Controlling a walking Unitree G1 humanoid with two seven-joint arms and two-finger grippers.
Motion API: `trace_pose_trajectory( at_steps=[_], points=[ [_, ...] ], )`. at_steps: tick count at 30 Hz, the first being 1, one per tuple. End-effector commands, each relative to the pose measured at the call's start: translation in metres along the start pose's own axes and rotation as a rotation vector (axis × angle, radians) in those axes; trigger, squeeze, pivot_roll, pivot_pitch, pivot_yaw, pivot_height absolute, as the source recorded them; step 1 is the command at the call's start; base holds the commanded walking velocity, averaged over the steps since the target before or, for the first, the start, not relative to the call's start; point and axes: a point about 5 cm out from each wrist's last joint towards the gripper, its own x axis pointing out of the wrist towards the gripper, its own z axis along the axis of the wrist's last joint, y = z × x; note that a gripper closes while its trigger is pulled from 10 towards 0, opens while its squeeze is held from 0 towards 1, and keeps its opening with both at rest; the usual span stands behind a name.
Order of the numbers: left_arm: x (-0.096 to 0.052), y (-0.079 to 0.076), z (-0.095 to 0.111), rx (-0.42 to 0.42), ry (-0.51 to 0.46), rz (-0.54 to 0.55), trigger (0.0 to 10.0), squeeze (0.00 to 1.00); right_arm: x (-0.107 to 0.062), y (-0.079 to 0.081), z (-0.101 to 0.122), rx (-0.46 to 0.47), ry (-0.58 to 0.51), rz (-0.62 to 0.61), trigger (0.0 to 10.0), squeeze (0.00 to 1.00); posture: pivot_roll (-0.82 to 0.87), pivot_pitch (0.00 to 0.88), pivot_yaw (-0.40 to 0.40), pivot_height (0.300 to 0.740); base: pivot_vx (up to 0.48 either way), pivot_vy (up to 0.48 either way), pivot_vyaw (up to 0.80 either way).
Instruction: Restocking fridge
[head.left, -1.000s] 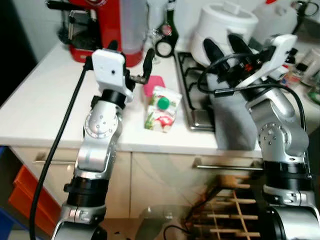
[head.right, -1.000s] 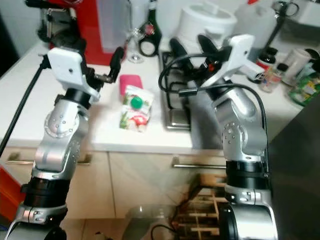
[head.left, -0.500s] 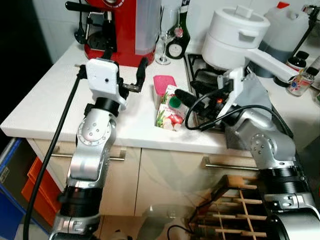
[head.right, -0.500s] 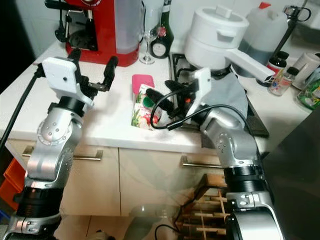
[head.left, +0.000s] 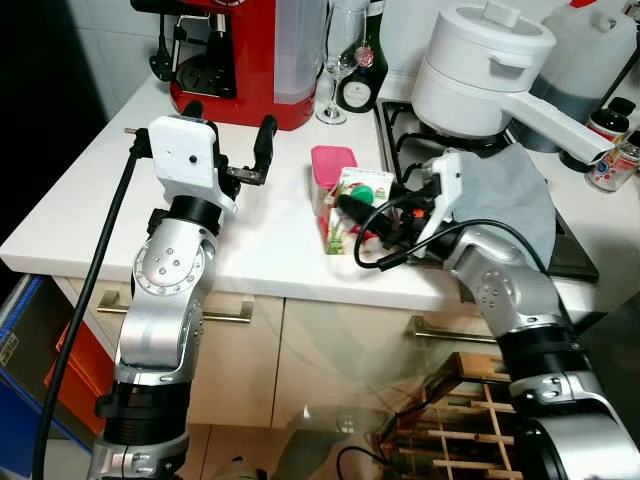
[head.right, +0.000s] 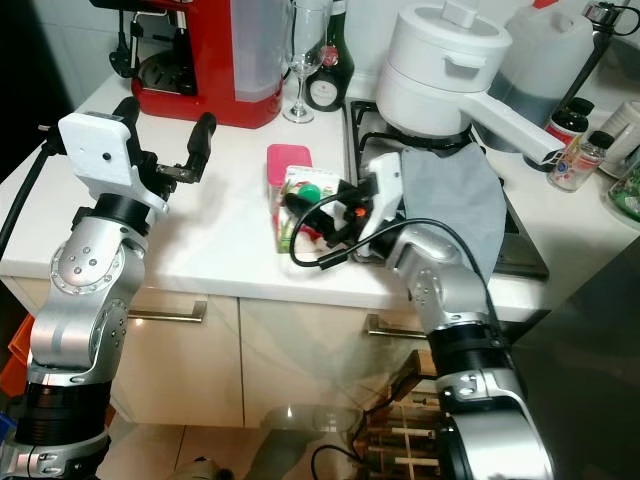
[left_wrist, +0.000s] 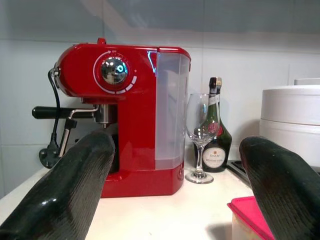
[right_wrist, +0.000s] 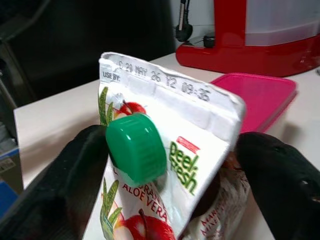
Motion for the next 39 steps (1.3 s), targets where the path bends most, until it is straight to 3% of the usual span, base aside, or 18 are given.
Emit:
trace_pose_trajectory(
  at_steps=[1, 12, 18, 20, 24, 28, 33, 34, 36, 37, 39],
  points=[
    [-0.001, -0.004, 0.003, 0.003, -0.003, -0.019, 10.0, 0.00, 0.003, 0.000, 0.005, -0.013, -0.011, 0.023, 0.0, 0.00, 0.15, 0.034, -0.084, 0.740, 0.000, 0.000, 0.00],
    [0.005, -0.008, 0.003, -0.005, -0.008, -0.031, 10.0, 0.00, 0.002, -0.002, 0.013, -0.019, -0.057, 0.013, 0.0, 0.00, 0.13, 0.000, -0.092, 0.740, 0.000, 0.000, 0.00],
    [0.011, -0.013, -0.006, -0.019, 0.019, -0.045, 10.0, 0.00, -0.005, -0.016, 0.022, 0.006, -0.170, -0.148, 0.0, 0.00, 0.11, 0.000, -0.098, 0.740, 0.000, 0.000, 0.00],
    [0.010, -0.033, -0.013, -0.025, 0.053, -0.162, 10.0, 0.00, -0.014, -0.024, 0.026, -0.056, -0.247, -0.304, 0.0, 0.00, 0.10, 0.000, -0.091, 0.740, 0.000, 0.000, 0.00],
    [0.009, -0.054, -0.020, -0.050, 0.065, -0.263, 10.0, 0.00, -0.026, -0.028, 0.037, -0.195, -0.325, -0.483, 0.0, 0.00, 0.08, 0.000, -0.080, 0.740, 0.000, 0.000, 0.00],
    [0.011, -0.063, -0.023, -0.075, 0.070, -0.291, 10.0, 0.00, -0.031, -0.024, 0.044, -0.240, -0.370, -0.520, 0.0, 0.00, 0.05, 0.000, -0.070, 0.740, 0.000, 0.000, 0.00],
    [0.019, -0.074, -0.023, -0.092, 0.055, -0.325, 10.0, 0.00, -0.025, -0.016, 0.047, -0.247, -0.375, -0.456, 0.5, 0.00, 0.03, 0.000, -0.064, 0.740, 0.000, 0.000, 0.00],
    [0.020, -0.074, -0.023, -0.090, 0.052, -0.327, 10.0, 0.00, -0.023, -0.015, 0.049, -0.247, -0.376, -0.448, 10.0, 0.00, 0.03, 0.000, -0.062, 0.740, 0.000, 0.000, 0.00],
    [0.021, -0.073, -0.023, -0.088, 0.051, -0.328, 10.0, 0.00, -0.021, -0.015, 0.050, -0.253, -0.380, -0.445, 10.0, 0.00, 0.03, 0.000, -0.061, 0.740, 0.000, 0.000, 0.00],
    [0.024, -0.064, -0.023, -0.046, 0.037, -0.279, 10.0, 0.00, -0.010, -0.005, 0.053, -0.240, -0.361, -0.326, 10.0, 1.00, 0.03, 0.000, -0.063, 0.740, 0.000, 0.000, 0.00],
    [0.025, -0.060, -0.023, -0.026, 0.027, -0.252, 10.0, 0.00, -0.007, -0.002, 0.053, -0.239, -0.352, -0.290, 10.0, 1.00, 0.03, 0.000, -0.063, 0.740, 0.000, 0.000, 0.00]
  ],
)
